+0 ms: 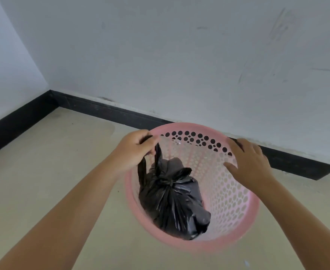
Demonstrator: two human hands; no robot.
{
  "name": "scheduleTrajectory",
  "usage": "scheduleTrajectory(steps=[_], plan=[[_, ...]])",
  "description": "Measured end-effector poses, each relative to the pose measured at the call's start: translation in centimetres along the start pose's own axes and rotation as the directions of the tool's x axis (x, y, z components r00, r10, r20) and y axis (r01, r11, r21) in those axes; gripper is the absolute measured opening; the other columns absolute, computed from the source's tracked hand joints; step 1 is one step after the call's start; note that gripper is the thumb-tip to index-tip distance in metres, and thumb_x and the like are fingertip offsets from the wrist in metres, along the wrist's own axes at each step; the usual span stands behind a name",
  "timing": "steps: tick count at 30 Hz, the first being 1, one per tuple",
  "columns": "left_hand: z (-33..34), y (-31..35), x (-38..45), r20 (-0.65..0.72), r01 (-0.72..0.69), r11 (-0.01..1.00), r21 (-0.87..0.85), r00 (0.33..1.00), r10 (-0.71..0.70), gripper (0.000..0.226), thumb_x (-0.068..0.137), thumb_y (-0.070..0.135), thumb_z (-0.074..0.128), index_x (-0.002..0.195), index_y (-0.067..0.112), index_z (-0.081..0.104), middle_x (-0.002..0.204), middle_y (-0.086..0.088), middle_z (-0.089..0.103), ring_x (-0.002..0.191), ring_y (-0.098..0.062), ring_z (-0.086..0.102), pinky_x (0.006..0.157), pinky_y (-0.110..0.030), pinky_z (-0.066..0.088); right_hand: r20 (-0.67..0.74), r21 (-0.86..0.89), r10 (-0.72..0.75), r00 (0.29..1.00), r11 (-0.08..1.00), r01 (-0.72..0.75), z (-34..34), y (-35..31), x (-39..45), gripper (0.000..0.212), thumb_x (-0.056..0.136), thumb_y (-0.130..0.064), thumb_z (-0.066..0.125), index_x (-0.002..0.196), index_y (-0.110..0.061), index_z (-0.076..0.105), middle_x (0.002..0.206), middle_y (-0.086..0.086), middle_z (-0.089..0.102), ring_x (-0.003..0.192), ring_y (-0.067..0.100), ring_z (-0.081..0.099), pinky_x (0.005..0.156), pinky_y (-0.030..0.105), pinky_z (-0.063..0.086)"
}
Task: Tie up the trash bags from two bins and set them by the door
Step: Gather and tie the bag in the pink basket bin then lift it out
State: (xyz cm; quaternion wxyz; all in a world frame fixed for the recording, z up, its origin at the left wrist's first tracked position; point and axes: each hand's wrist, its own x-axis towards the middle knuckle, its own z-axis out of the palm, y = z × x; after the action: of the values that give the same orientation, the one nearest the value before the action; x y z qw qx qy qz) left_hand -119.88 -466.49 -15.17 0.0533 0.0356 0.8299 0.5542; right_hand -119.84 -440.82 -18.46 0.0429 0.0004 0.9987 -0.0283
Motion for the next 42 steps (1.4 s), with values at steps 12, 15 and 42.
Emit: scheduleTrajectory(steps=[12, 15, 42], plan=[[1.3, 3.0, 1.9, -0.162, -0.105, 0.984, -0.143, 0.983, 0.082, 0.011, 0.083, 0.003, 0.058, 0.092, 0.007, 0.057, 0.056, 0.004, 0.056, 0.04, 0.003, 0.052, 0.046, -0.005, 0.042, -0.027, 0.459, 0.32, 0.947, 0.845, -0.273, 0.1, 0.1, 2.0, 0.048, 0.091, -0.005, 0.037, 0.137, -0.018, 0.035, 0.113, 0.02, 0.058, 0.093, 0.033, 0.057, 0.07, 0.032, 0.043], [1.6, 3.2, 2.3, -0.307, -0.12, 0.991, 0.064, 0.942, 0.134, 0.018, 0.084, 0.01, 0.058, 0.093, 0.015, 0.043, 0.067, 0.002, 0.057, 0.04, 0.009, 0.053, 0.046, -0.002, 0.041, -0.061, 0.478, 0.365, 0.929, 0.828, -0.294, -0.2, -0.1, 3.6, 0.047, 0.089, 0.001, 0.036, 0.133, -0.013, 0.04, 0.114, 0.023, 0.059, 0.092, 0.036, 0.056, 0.074, 0.038, 0.049], [-12.8, 40.8, -0.5, -0.105, 0.048, 0.99, -0.129, 0.993, -0.062, 0.04, 0.084, 0.014, 0.06, 0.123, 0.017, 0.053, 0.086, 0.014, 0.061, 0.086, 0.007, 0.06, 0.084, -0.005, 0.044, 0.113, 0.058, 0.004, 0.994, 0.998, -0.011, -44.1, -6.8, -4.0, 0.062, 0.093, -0.05, 0.026, 0.144, -0.022, 0.004, 0.157, -0.001, 0.002, 0.144, 0.022, -0.001, 0.116, 0.048, 0.0]])
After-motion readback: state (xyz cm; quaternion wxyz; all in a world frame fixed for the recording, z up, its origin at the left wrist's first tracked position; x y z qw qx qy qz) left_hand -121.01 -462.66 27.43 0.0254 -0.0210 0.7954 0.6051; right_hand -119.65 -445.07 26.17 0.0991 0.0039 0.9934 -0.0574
